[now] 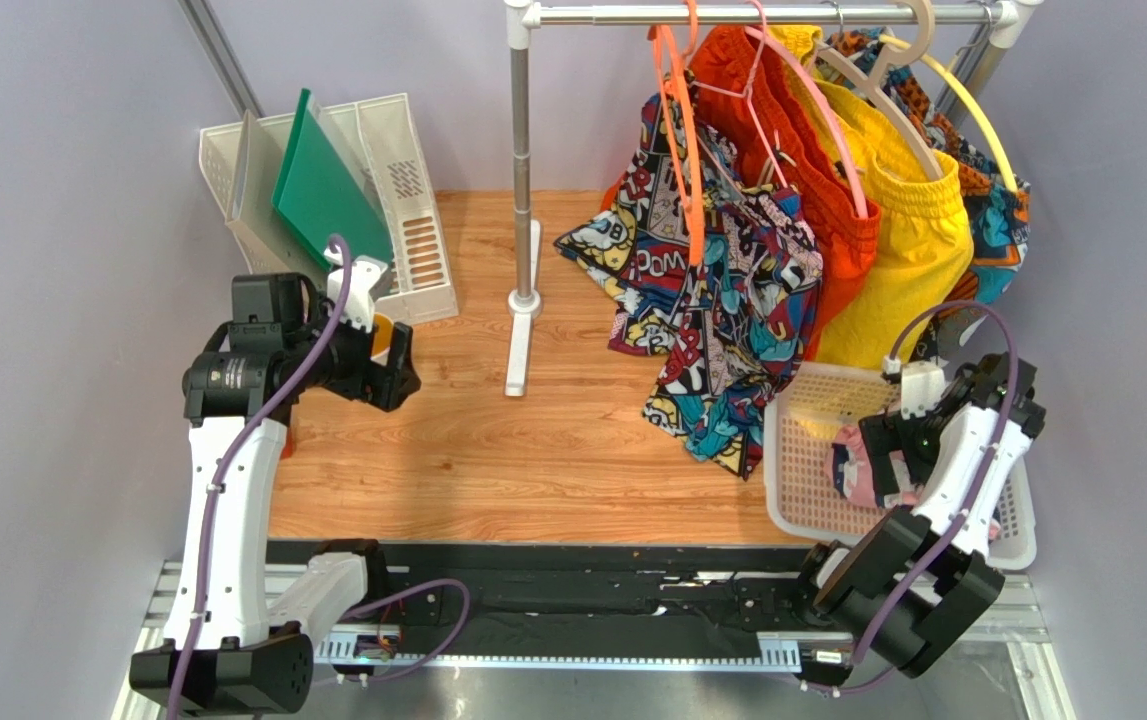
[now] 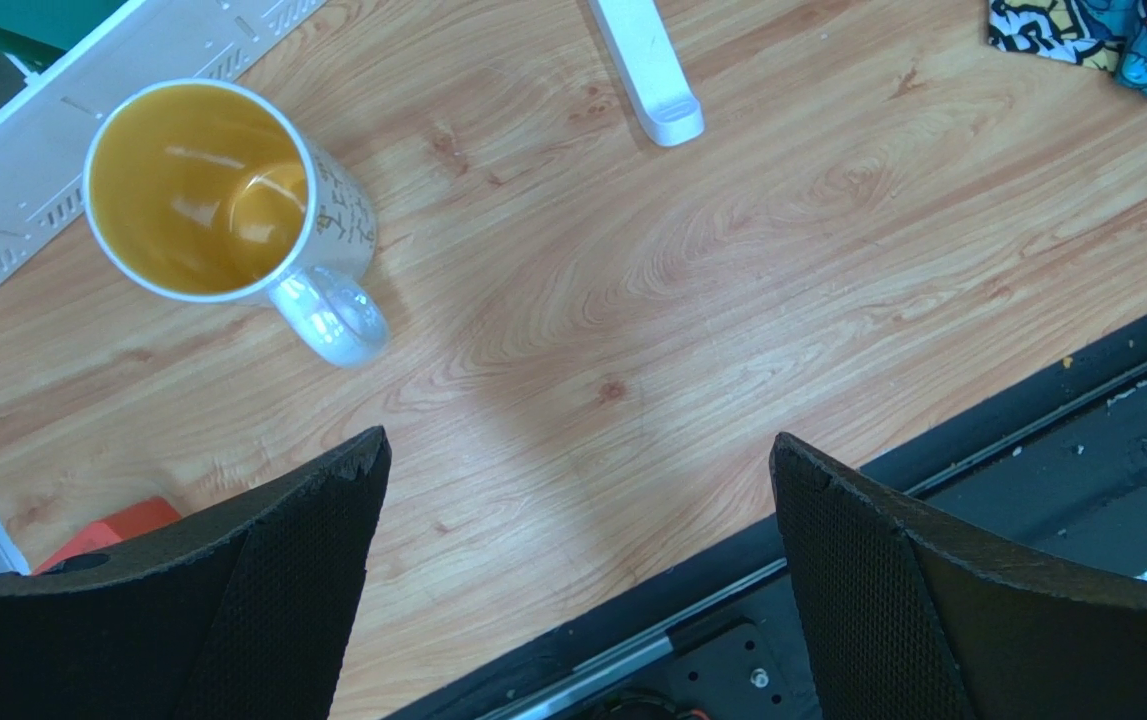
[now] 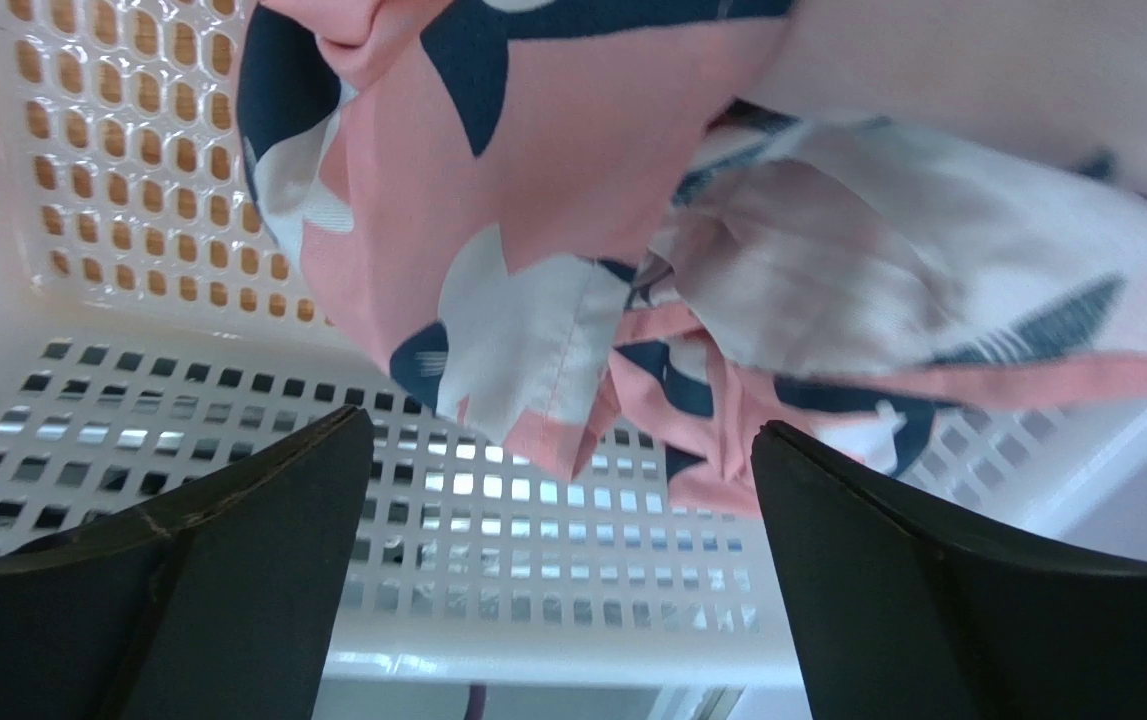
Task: Place the shorts on the hanger
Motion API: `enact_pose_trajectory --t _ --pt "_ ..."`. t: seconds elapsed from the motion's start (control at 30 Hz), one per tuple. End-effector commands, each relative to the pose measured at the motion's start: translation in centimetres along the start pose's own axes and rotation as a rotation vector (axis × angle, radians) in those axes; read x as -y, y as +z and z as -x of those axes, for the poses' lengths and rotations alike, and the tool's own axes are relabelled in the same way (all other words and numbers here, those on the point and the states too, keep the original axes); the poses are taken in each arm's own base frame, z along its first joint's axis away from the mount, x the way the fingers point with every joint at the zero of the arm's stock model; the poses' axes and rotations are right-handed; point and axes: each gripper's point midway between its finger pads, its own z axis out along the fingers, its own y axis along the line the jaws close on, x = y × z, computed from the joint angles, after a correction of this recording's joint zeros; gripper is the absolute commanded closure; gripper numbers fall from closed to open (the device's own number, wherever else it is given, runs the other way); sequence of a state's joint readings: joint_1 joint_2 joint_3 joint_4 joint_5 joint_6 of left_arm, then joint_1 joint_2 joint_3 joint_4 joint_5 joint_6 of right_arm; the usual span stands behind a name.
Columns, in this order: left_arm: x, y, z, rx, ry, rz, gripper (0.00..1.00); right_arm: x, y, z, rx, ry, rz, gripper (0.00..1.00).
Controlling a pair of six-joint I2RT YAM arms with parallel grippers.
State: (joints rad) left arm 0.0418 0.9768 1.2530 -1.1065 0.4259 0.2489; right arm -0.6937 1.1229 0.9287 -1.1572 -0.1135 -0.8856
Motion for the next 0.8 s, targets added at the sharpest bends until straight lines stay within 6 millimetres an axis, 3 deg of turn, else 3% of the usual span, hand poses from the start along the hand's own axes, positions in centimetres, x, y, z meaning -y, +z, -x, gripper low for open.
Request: enact_pose_trajectory --t 0.0,0.13,0.23,0.27,0.33,0.37,0.4,0.5,0.53,0.63,0.7,0.77 --pt "0.0 -0.5 1.6 0.06 0.024 -0.003 0.01 1.9 3.2 1.0 0.028 -0.076 -0.022 0.0" --pt "-0.2 -0.9 1.8 0.069 0.031 0.017 0.01 1.0 5.9 0.5 -0.026 -0.04 0.082 0.07" --pt "-0.1 -1.0 2.0 0.072 0.035 0.015 0.01 0.3 6.7 0.6 -0.042 -0.018 0.154 0.3" --pt "-0.1 -1.0 2.0 0.074 0.035 0.014 0.01 -0.4 6.5 0.4 -0.053 -0.012 0.19 0.49" --pt "0.0 -0.9 2.1 0.076 0.032 0.008 0.01 -1.4 5.5 0.9 -0.037 -0.009 0.258 0.7" --pt "-0.1 -1.0 2.2 0.08 0.034 0.009 0.01 -1.8 5.0 1.2 -0.024 -0.009 0.28 0.96" --pt "0.0 -0.9 2.2 0.079 0.031 0.007 0.0 -2.3 4.3 1.9 0.014 -0.006 0.306 1.0" --pt "-0.1 -1.2 2.6 0.091 0.036 0.012 0.01 -3.8 -0.4 3.6 0.122 -0.045 0.34 1.0" --pt "0.0 -1.3 2.9 0.099 0.039 0.012 0.01 -4.7 -3.4 4.7 0.205 -0.065 0.344 1.0" --pt "0.0 -1.5 3.2 0.109 0.047 0.012 0.0 -7.3 -8.7 6.3 0.355 -0.113 0.378 1.0" --pt "0.1 -1.8 3.7 0.124 0.054 0.015 0.0 -8.8 -13.2 7.8 0.493 -0.147 0.361 1.0" --pt "0.0 -1.9 4.0 0.131 0.053 0.015 0.0 -9.3 -17.3 9.3 0.613 -0.165 0.299 1.0"
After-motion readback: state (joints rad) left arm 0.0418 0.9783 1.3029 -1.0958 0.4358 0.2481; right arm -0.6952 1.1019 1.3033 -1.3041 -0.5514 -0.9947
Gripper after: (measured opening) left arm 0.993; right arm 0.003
